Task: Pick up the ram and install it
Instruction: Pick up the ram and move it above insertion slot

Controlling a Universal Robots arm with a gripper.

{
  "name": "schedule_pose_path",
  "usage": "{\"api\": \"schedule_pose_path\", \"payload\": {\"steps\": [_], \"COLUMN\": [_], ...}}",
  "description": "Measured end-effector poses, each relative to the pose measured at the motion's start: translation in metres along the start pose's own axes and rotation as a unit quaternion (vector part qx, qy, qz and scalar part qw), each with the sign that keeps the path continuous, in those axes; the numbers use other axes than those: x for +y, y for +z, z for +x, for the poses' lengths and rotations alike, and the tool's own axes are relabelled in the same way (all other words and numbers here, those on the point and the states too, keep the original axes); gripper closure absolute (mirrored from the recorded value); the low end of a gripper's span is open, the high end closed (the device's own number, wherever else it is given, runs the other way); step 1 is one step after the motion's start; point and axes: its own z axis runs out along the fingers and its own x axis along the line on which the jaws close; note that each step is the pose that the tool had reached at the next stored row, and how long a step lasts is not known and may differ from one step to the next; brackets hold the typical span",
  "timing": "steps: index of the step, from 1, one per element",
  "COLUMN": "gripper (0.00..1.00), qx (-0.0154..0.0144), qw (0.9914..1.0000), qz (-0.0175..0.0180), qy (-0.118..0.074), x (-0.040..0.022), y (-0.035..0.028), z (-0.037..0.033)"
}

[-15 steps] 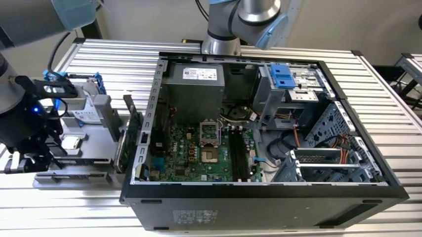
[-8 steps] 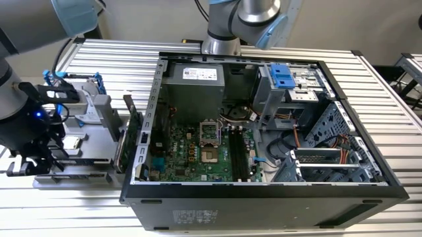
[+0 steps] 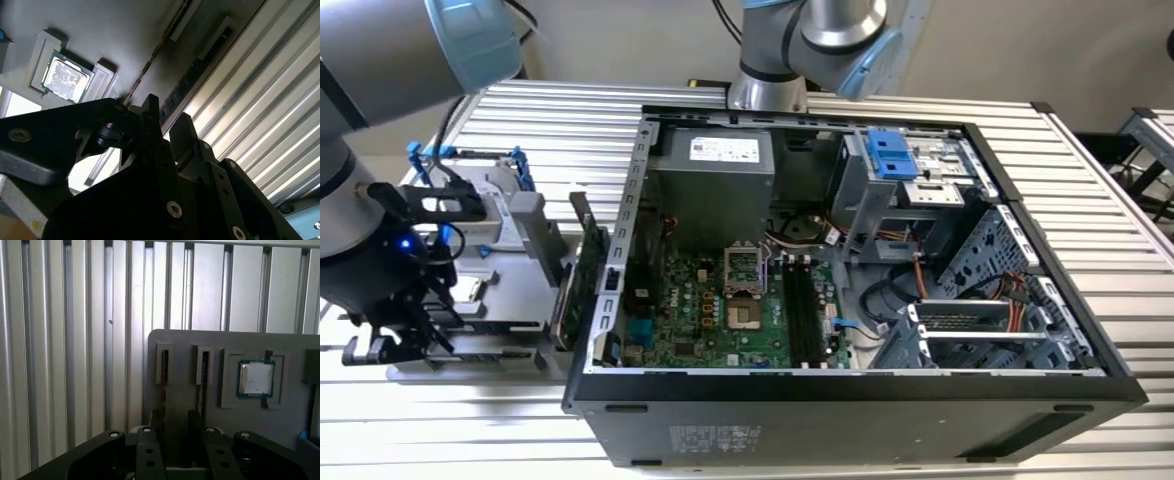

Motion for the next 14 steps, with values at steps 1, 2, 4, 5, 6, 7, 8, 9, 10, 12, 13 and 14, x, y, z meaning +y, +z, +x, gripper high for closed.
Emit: {"api": "schedule_pose_path", "payload": {"steps": [1,2,4,5,6,7,8,9,10,12,13,14], "gripper": [0.00,0.00,0.00,0.00,0.00,0.00,0.00,0.00,0.00,0.00,0.00,0.00], "qx": [0.0000,0.0001,0.0001,0.0000,0.0000,0.0000,0.0001,0.0000,0.0000,0.0000,0.0000,0.0001], "qw": [1.00000,1.00000,1.00000,1.00000,0.99999,0.99999,0.99999,0.99999,0.99999,0.99999,0.99999,0.99999], "qz": [0.0001,0.0000,0.0000,0.0000,0.0001,0.0000,0.0000,0.0000,0.0001,0.0001,0.0001,0.0001], "qy": [0.001,0.001,0.002,0.003,0.003,0.004,0.004,0.004,0.004,0.005,0.005,0.005], "x": [0.0001,0.0003,0.0005,0.0006,0.0006,0.0006,0.0007,0.0007,0.0008,0.0008,0.0009,0.0009], "y": [0.0016,0.0028,0.0054,0.0070,0.0086,0.0101,0.0113,0.0126,0.0142,0.0172,0.0188,0.0203], "z": [0.0001,0.0004,0.0012,0.0016,0.0020,0.0026,0.0036,0.0047,0.0052,0.0063,0.0065,0.0066]}}
